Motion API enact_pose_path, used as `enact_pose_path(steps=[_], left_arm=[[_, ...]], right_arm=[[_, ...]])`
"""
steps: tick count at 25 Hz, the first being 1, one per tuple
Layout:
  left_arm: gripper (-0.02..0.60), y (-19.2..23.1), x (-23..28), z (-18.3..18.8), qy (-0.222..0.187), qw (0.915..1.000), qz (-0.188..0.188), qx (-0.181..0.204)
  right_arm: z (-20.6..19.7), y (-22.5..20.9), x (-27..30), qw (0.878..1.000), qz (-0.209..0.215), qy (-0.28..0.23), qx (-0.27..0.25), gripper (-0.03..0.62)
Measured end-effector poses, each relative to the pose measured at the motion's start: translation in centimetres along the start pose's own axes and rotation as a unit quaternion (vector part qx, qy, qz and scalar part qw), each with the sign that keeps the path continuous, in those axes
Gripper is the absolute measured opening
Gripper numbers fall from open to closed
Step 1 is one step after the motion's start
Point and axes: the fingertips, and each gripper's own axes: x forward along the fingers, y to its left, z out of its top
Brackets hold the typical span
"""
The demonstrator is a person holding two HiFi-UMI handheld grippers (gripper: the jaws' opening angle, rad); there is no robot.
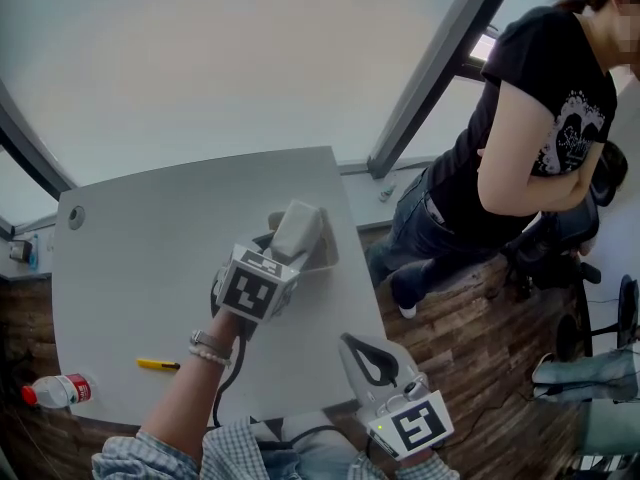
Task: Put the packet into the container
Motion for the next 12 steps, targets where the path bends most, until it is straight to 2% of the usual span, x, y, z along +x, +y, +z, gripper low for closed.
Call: enact_pose_path(steps=[7,12], left_arm=[[0.267,-0.6,1.1,-0.5,0.013,0.9999,0.002,0.011],[0.270,-0.9,0.8,-0.6,0.004,1.0000,0.002,0.007]], right_arm=[[0.2,-0.5,0.0,1.000,0.002,-0.003,0.009,-0.002],[0.3,-0.1,0.1,1.000,0.009,-0.003,0.007,-0.002]])
